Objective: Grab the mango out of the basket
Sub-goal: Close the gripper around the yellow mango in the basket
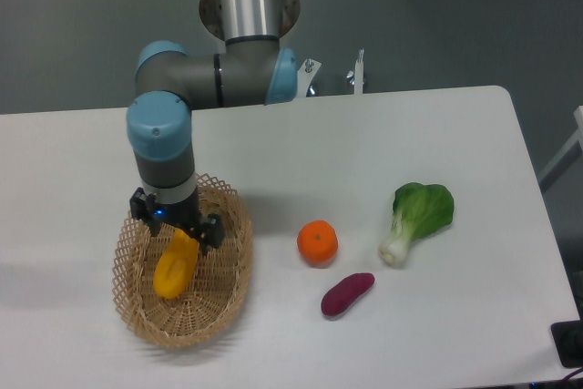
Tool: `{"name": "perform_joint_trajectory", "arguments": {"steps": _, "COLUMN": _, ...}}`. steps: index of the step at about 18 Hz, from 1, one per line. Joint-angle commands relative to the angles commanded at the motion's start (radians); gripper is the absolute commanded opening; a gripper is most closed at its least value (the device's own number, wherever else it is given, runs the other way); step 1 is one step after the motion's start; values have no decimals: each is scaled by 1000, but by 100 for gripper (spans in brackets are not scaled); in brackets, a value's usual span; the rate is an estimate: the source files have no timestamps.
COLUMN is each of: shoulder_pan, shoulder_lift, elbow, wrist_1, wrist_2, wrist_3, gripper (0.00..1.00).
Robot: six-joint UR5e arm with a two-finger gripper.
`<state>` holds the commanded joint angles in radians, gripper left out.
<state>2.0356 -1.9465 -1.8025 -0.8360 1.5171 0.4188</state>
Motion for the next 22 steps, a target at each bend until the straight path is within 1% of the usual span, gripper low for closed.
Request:
{"name": "perform_joint_trajectory", "arguments": {"steps": 5, "shoulder_pan": -2, "shoulder_lift": -34, "elbow": 3, "wrist_1": 6, "wrist_2": 14, "wrist_3": -2, "gripper": 100}}
{"name": "perform_joint_trajectory", "arguments": {"steps": 8, "shoulder_pan": -8, "shoulder_lift": -43, "elbow": -1, "wrist_1": 8, "wrist_2": 40, "wrist_3": 3, "gripper": 100}}
{"name": "perform_joint_trajectory", "arguments": {"steps": 10, "shoulder_pan": -17, "shoulder_lift": -63, "elbow": 6, "wrist_1": 11, "wrist_2": 48, "wrist_3": 2, "gripper": 100}}
{"name": "perform_joint_trajectory", "arguments": {"steps": 13, "shoulder_pan": -20, "shoulder_lift": -61, "elbow": -1, "wrist_1": 35, "wrist_2": 51, "wrist_3": -5, "gripper": 100}}
{"name": "perform_joint_trajectory", "arguments": {"steps": 15, "shoulder_pan": -38, "shoulder_lift": -75, "elbow": -6, "wrist_1": 61, "wrist_2": 55, "wrist_3": -5, "gripper": 100}}
{"name": "perform_joint_trajectory", "arguments": {"steps": 17, "shoulder_pan": -43, "shoulder_lift": -81, "elbow": -5, "wrist_1": 69, "wrist_2": 74, "wrist_3": -6, "gripper": 100}}
{"name": "perform_joint_trajectory", "arguments": {"steps": 18, "shoulder_pan": -43, "shoulder_lift": -81, "elbow": -3, "wrist_1": 69, "wrist_2": 84, "wrist_3": -8, "gripper": 89}}
{"name": "perform_joint_trajectory", "arguments": {"steps": 19, "shoulder_pan": -43, "shoulder_lift": -81, "elbow": -3, "wrist_1": 69, "wrist_2": 86, "wrist_3": -17, "gripper": 67}}
{"name": "perform_joint_trajectory", "arguments": {"steps": 20, "shoulder_pan": -43, "shoulder_lift": -78, "elbow": -3, "wrist_1": 72, "wrist_2": 87, "wrist_3": -28, "gripper": 50}}
{"name": "perform_joint_trajectory", "arguments": {"steps": 21, "shoulder_pan": -43, "shoulder_lift": -78, "elbow": 0, "wrist_1": 74, "wrist_2": 87, "wrist_3": -28, "gripper": 43}}
{"name": "perform_joint_trajectory", "arguments": {"steps": 22, "shoulder_pan": -43, "shoulder_lift": -75, "elbow": 3, "wrist_1": 72, "wrist_2": 87, "wrist_3": -28, "gripper": 40}}
